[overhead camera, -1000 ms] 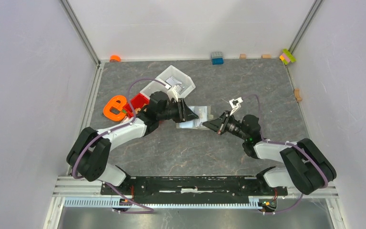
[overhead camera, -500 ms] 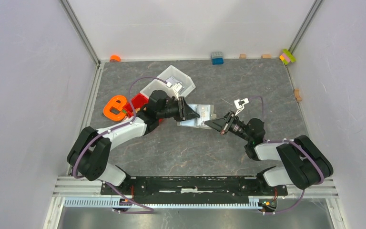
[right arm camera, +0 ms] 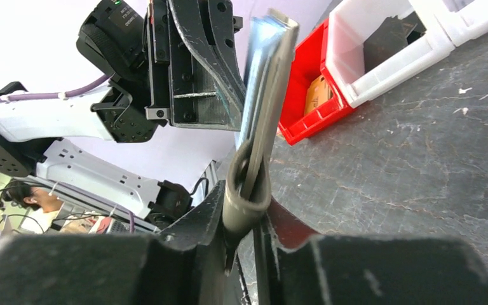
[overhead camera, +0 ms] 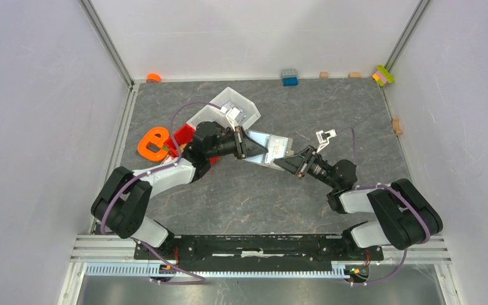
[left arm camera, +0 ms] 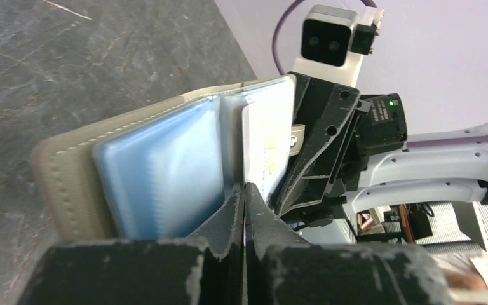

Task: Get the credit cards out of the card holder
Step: Remove the credit card from the card holder.

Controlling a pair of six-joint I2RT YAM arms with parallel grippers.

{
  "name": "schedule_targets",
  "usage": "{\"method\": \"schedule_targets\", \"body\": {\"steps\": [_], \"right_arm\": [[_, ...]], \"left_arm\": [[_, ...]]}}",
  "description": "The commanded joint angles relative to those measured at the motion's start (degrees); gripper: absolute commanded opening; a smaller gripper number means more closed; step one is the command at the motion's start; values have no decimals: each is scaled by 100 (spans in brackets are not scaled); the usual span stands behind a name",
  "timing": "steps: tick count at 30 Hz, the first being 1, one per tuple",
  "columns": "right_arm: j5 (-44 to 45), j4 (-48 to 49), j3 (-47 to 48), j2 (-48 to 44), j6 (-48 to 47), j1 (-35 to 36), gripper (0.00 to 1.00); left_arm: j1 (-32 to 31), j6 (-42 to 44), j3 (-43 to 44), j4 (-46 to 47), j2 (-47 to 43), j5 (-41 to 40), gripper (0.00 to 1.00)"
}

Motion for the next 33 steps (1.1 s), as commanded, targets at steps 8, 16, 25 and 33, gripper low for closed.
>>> {"method": "schedule_targets", "body": {"steps": [8, 16, 25, 33], "right_arm": [[-105, 588, -181, -138, 51, -138, 27], [-44, 627, -279, -190, 81, -235, 24], [-70, 739, -288, -150, 148, -253, 1], [-135, 1060, -311, -49, 347, -255, 0]], "left_arm": [[-10, -286, 27, 256, -8, 290, 2], [132, -311, -62, 123, -92, 125, 2], [133, -371, -21, 221, -5, 291, 10], [63, -437, 66, 312, 155, 475, 38]]}}
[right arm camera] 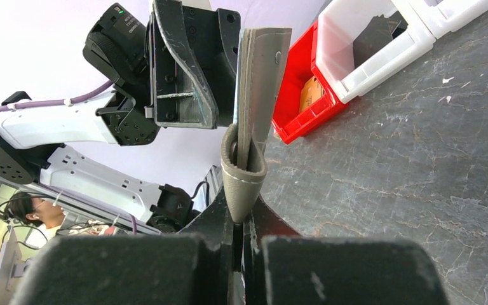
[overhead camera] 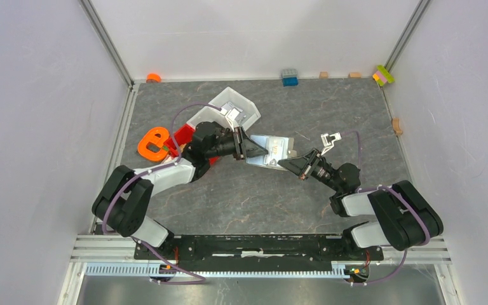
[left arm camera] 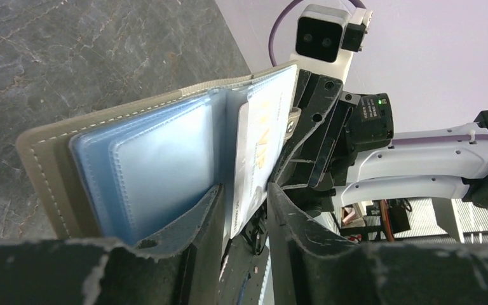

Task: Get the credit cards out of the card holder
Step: Remove the credit card from the card holder, then place the card holder at the center of the board.

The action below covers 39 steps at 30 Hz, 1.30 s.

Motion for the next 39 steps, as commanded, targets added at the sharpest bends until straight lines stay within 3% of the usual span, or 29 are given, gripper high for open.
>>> {"method": "schedule_targets", "body": {"steps": [1, 7, 12, 14, 18, 29, 39], "right_arm": [[-93, 851, -12, 43, 180, -21, 0], [-139, 1161, 1, 140, 314, -22, 0], [-114, 955, 3, 109, 240, -25, 0], [-83, 798, -6, 82, 188, -43, 2], [3, 641, -81, 35, 137, -123, 6], [147, 396, -221, -116, 59, -329, 3], [255, -1679, 244, -143, -949, -292, 3]], "left_arm": [[-44, -153, 129, 198, 118, 200, 37], [-78, -440, 242, 446, 416, 442, 28], [-62, -511, 198, 586, 403, 440, 6], [-24, -459, 130, 520, 303, 322, 2], [126, -400, -57, 436, 70, 62, 2], [410, -444, -447, 510, -365, -340, 2], [511, 96, -820, -92, -1425, -1216, 2]]}}
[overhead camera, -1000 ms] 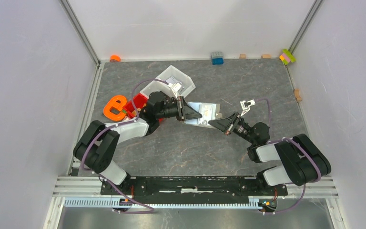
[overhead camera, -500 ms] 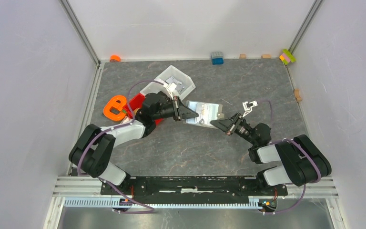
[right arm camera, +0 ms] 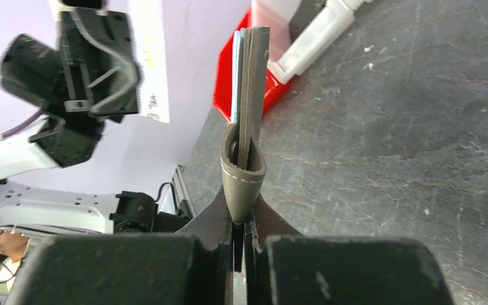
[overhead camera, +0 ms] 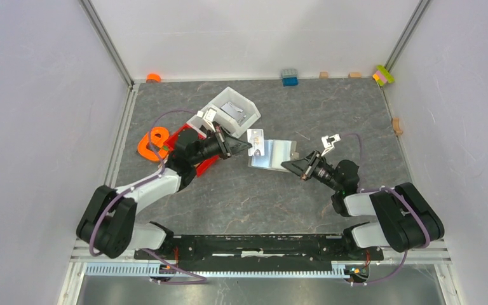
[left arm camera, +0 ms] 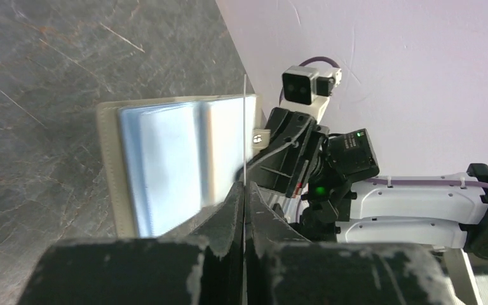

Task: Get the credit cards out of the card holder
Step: Place the card holder at the center of the board.

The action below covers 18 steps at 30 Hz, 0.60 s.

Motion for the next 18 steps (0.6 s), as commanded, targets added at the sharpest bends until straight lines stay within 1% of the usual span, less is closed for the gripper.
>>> {"method": "schedule_targets", "body": {"steps": [1, 6, 9, 13, 14, 17, 18], "right_arm": [[56, -950, 456, 0, -664, 43, 3], [-29, -2112, 1174, 475, -1369, 521, 6], [-74, -2675, 1610, 804, -1724, 853, 11], [-49, -3293, 2036, 1128, -2108, 1111, 16], [-44, -3377, 2095, 1189, -2150, 1136, 19], [231, -3756, 2157, 1128, -2288, 1145, 39], [405, -3905, 2150, 1040, -2380, 1150, 43]], "left_arm": [[28, 483, -110, -340, -712, -680, 2], [28, 647, -252, -539, -1103, -1064, 2], [28, 654, -268, -550, -1147, -1097, 2], [28, 651, -271, -558, -1137, -1106, 2], [27, 651, -268, -568, -1146, -1114, 2], [28, 660, -280, -572, -1170, -1124, 2], [28, 660, -282, -567, -1176, -1124, 2]]}}
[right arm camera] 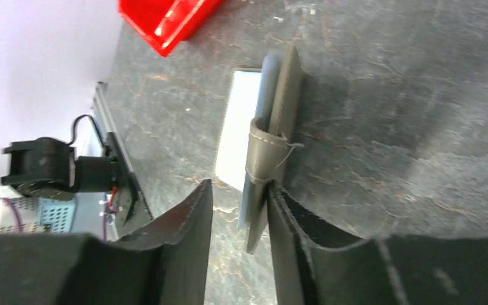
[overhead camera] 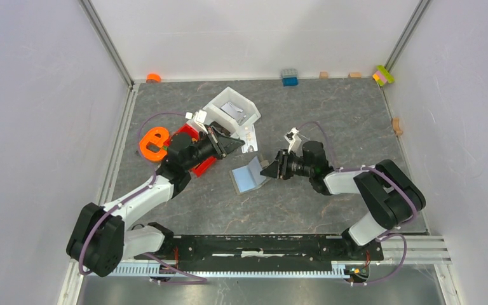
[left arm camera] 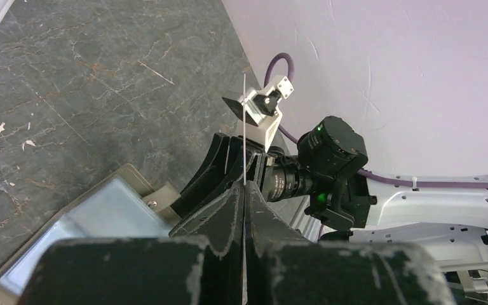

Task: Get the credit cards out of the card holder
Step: Place the card holder at the center of the board.

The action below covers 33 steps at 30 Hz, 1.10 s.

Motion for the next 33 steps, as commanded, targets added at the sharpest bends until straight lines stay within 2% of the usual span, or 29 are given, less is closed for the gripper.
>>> {"method": "schedule_targets", "body": {"steps": [1, 5, 10, 12, 17, 22, 29, 33], "right_arm": [[522, -723, 187, -287, -586, -4, 47], [891, -692, -38, -923, -791, -2, 54], [1182, 9, -607, -1897, -847, -1, 72], [1183, 316, -792, -2234, -823, -3, 75], [942, 1712, -1344, -2692, -502, -1, 73], [693, 3045, -1689, -2641, 101, -2, 67], [603, 4042, -1894, -2495, 674, -1, 59], [629, 4076, -1907, -2494, 722, 3, 56]], "left_arm": [[26, 242, -26, 61, -113, -128, 2], [26, 225, -10, 122, -42, -36, 2], [26, 160, -48, 376, -18, 119, 2], [26, 131, -85, 530, -17, 196, 2], [4, -72, -85, 1069, 189, 605, 2], [-100, -319, -42, 1722, 507, 965, 2], [-524, -14, 243, 1597, 673, 1141, 2], [-779, 249, 442, 1314, 802, 1165, 2]]}}
